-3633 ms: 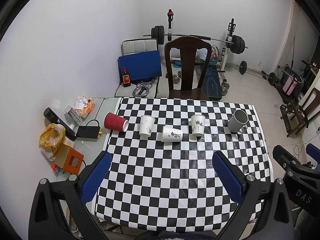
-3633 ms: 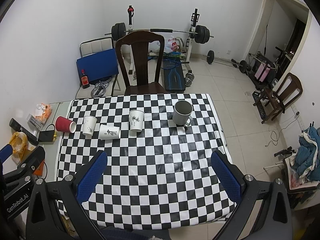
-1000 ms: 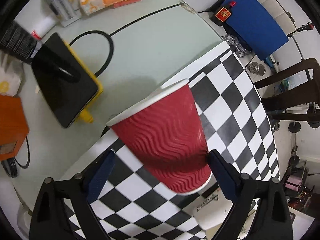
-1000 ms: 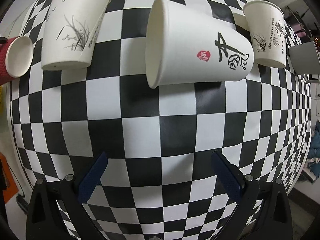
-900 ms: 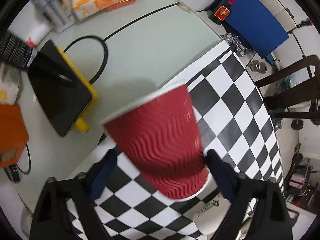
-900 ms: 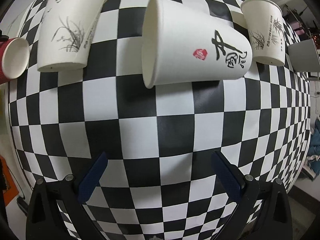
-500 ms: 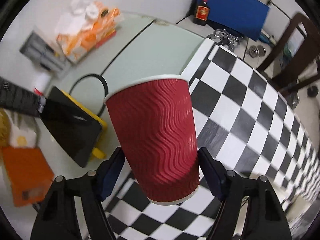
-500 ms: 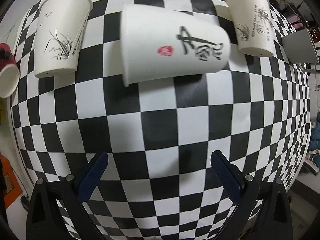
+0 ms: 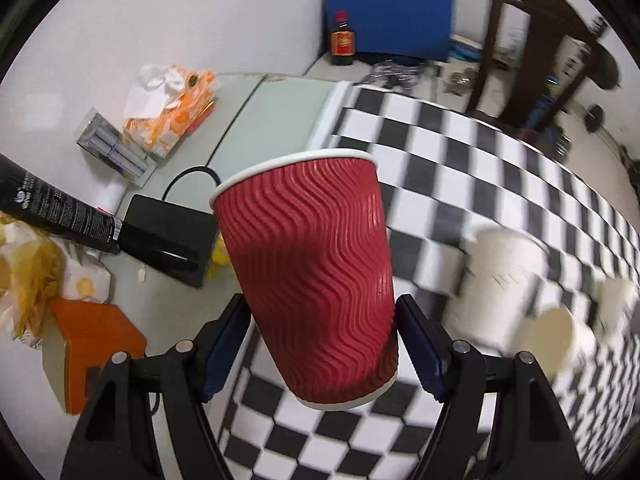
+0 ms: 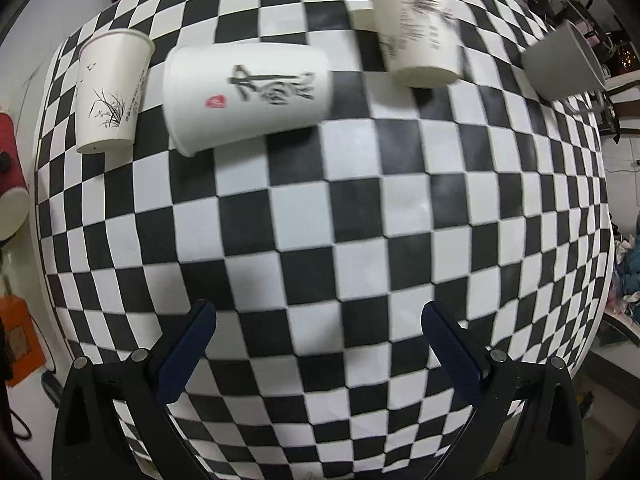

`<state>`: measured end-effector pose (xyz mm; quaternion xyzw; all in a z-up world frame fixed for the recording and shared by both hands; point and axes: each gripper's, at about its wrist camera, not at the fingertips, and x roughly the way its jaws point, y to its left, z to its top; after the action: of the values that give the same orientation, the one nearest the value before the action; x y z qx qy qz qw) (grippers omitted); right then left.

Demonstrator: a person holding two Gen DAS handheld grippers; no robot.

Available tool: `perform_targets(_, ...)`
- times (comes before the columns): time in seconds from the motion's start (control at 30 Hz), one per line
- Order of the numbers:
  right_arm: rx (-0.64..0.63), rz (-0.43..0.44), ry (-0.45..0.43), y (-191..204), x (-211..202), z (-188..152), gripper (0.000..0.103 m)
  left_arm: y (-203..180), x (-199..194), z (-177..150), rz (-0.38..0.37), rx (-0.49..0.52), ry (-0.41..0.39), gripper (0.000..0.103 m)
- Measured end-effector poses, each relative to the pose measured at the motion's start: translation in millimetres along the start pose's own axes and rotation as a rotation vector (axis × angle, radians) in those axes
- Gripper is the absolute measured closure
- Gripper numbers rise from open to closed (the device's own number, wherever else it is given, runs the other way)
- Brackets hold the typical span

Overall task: Flip cup upside down
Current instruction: 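Lift the red cup with the left gripper toward the right gripper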

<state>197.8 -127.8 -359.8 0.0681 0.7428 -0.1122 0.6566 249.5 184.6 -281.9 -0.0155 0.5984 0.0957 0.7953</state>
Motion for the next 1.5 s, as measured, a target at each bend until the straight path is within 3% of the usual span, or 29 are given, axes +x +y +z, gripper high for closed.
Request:
perform_targets(0.2, 0.024, 0.008, -0.023, -51.0, -11.9, -34.5, 0.0, -49.6, -54.4, -57.6, -0.076, 0.105, -0.012, 0.031)
perform_targets(0.37, 0.054, -0.005, -0.024, -113.4, -8.6, -54.9, 0.0, -107.8, -81.7, -112.7, -0.155, 0.195, 0.036, 0.031)
perform_targets(0.4, 0.06, -0.008, -0.025, -109.8, -6.0, -54.3, 0.0, -120.7, -83.6, -124.1, -0.162, 0.219, 0.042, 0.031)
perform_targets(0.57, 0.11, -0.038, -0.019, -171.2, 6.3, -63.5, 0.0, -187.0, -80.6, -179.4, -0.209, 0.326, 0.105, 0.031)
perform_targets(0.77, 0.194, -0.054, -0.001, -238.4, 22.2, -82.1, 0.0, -249.6, -70.7, -221.0, -0.275, 0.395, 0.173, 0.031)
perform_targets(1.07, 0.265, -0.065, 0.02, -298.1, 42.6, -92.6, 0.0, -317.5, -38.0, -263.9, -0.259, 0.539, 0.264, 0.031)
perform_targets(1.5, 0.295, -0.044, 0.03, -326.3, 58.3, -101.3, 0.0, -338.4, -31.0, -267.4, -0.207, 0.554, 0.29, 0.029)
